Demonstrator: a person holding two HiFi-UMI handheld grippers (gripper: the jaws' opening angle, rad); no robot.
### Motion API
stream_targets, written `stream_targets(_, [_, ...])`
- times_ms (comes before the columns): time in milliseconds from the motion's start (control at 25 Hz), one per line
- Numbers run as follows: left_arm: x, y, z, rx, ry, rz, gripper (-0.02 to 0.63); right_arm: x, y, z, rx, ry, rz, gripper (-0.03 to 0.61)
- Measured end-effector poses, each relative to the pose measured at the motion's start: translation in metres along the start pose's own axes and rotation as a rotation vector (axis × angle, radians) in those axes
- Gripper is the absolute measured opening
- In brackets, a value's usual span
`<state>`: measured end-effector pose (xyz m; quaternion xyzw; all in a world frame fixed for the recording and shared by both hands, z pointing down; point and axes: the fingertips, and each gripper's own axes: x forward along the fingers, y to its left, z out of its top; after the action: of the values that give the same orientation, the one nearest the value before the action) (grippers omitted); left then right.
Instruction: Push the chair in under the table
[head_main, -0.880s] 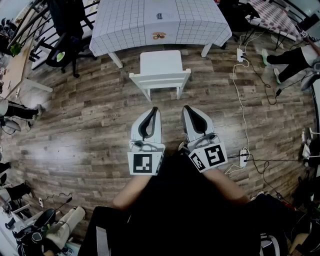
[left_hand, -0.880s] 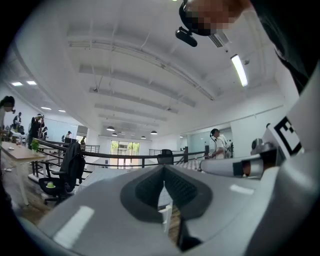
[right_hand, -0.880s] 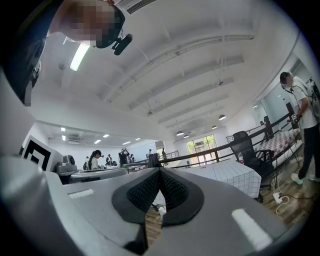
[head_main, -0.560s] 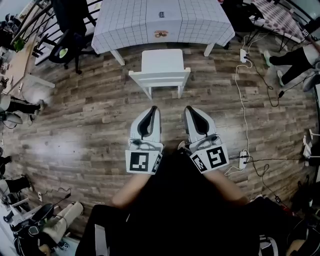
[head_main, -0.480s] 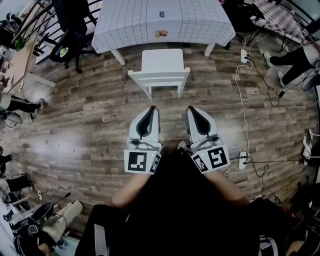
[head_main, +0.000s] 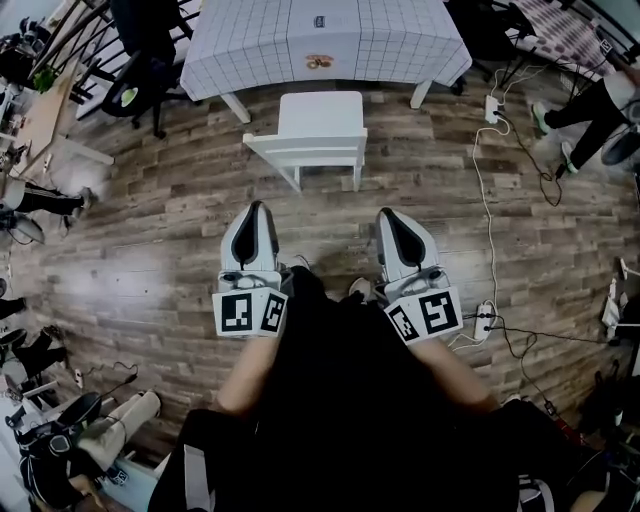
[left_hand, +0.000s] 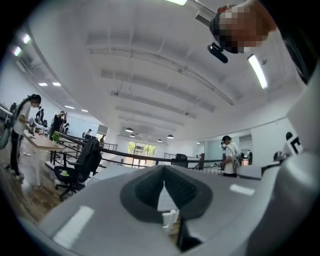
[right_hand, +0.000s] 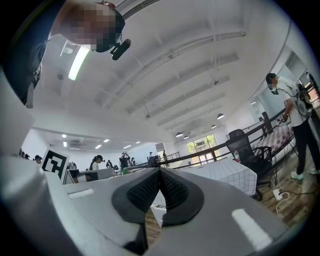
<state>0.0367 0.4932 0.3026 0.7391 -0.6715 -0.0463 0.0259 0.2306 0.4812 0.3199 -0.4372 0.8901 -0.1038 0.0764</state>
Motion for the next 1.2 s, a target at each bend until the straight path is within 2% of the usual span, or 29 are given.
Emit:
stream_targets(160, [0.004, -0.018, -0.014, -0.011, 0.020, -0.016, 0.008, -0.013, -0.016, -0.001, -0.023, 0.007, -0.031, -0.005])
stream_targets(440, [0.037, -0.028, -0.024, 0.002, 0.032, -0.104, 0.008, 0.015, -0.034, -0.011, -0.022, 0.027, -0.067, -0.005])
stream_targets(640, [0.047, 0.002, -0.026, -0.008, 0.038, -0.117, 0.008, 0.047, -0.012, -0.017, -0.043, 0.044, -0.048, -0.005])
stream_targets(800, [0.101, 0.036, -0.039, -0.028, 0.073, -0.115, 0.008, 0.108, -0.028, -0.027, -0.051, 0.092, -0.026, -0.003])
stream_targets(1000, [0.141, 0.076, -0.066, -0.048, 0.128, -0.142, 0.008, 0.164, -0.036, -0.051, -0.049, 0.166, -0.041, -0.003])
stream_targets(1200, [0.181, 0.112, -0.088, -0.098, 0.173, -0.176, 0.008, 0.226, -0.039, -0.070, -0.004, 0.263, -0.031, -0.003])
